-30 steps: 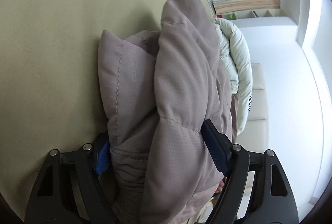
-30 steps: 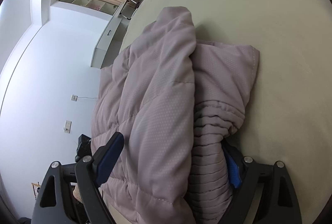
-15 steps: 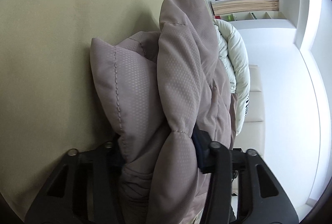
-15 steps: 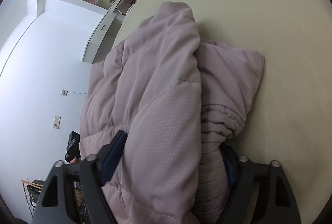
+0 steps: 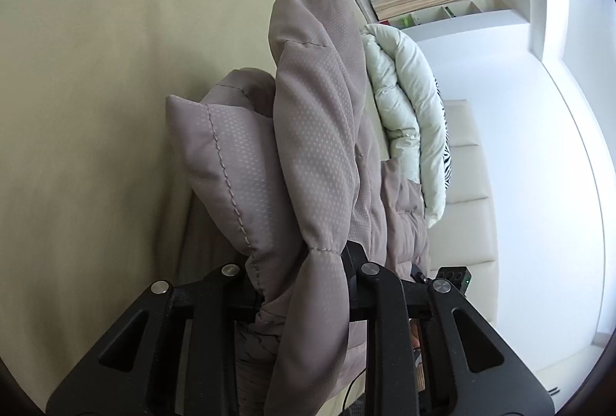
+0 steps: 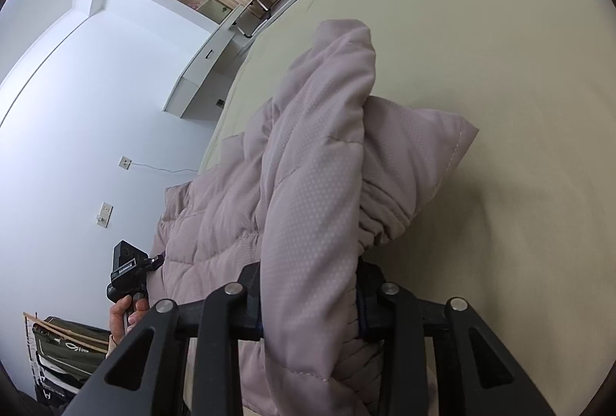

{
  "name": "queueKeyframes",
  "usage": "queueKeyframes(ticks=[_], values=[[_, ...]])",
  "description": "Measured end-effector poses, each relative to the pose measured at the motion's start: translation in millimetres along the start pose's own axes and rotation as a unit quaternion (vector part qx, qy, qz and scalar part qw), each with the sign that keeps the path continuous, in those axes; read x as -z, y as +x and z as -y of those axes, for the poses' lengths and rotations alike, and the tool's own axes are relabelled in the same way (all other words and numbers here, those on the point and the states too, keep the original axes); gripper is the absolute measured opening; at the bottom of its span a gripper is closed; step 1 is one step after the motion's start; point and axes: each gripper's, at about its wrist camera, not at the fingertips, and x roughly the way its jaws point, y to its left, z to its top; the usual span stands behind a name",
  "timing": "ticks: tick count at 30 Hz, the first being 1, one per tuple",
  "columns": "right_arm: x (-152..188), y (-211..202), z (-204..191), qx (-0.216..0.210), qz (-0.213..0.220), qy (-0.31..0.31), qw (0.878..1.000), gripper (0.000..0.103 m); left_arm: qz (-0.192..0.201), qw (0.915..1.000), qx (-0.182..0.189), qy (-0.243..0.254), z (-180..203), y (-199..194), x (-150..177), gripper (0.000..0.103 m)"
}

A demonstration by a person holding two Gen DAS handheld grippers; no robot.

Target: Fold large clothes

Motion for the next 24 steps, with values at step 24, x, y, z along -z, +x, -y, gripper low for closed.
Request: queueKeyframes(ticks=[24], values=[[222.0,-44.1,75.2,-0.066,0.071,0.150,0.984,0.048,-0.010,0.9986,-0.006,-0.052,-94.4,-84.8,175.0,0.047]])
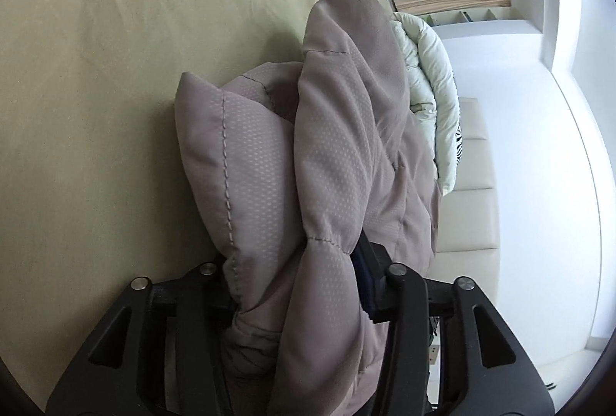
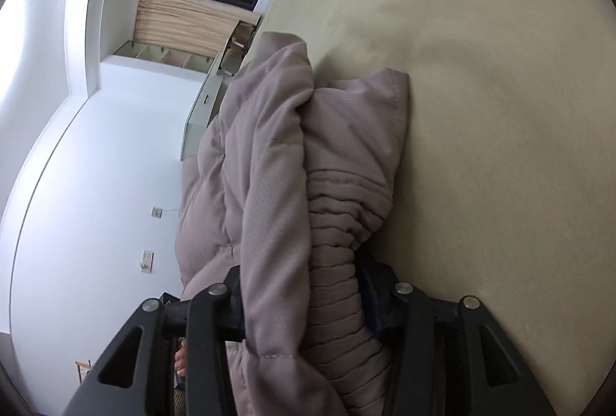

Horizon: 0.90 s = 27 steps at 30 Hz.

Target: Fold large clothes

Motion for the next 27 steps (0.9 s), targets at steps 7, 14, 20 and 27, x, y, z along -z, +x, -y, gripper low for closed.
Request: queueKeyframes(ticks=[7,14,20,27], values=[[9.5,-15.9,7.0,0.010,0.004,0.028,1.000,0.062,0.021,0.9994,0.011,-0.025,-6.6,-15.5,20.0,0.051],[30.2,-82.3,-10.2,0.091,0.065,0.013,0.994,0.072,0.089,0.9932,-0.061,0.044,25.7,-74.8,57.5,0.057],[51.9,-129.9,-57.9,0.165,0.131,-0.045,0.977,0.087,0.199,0.9488,-0.180,0.167,95.1,-134.1,109.1,0.071],[81.2,-144.0,-165.9,0.266,0.211,-0.220,0.914,0.099,0.343,0.8241,-0.285,0.349,241.0,-151.5,196.7,0.086]])
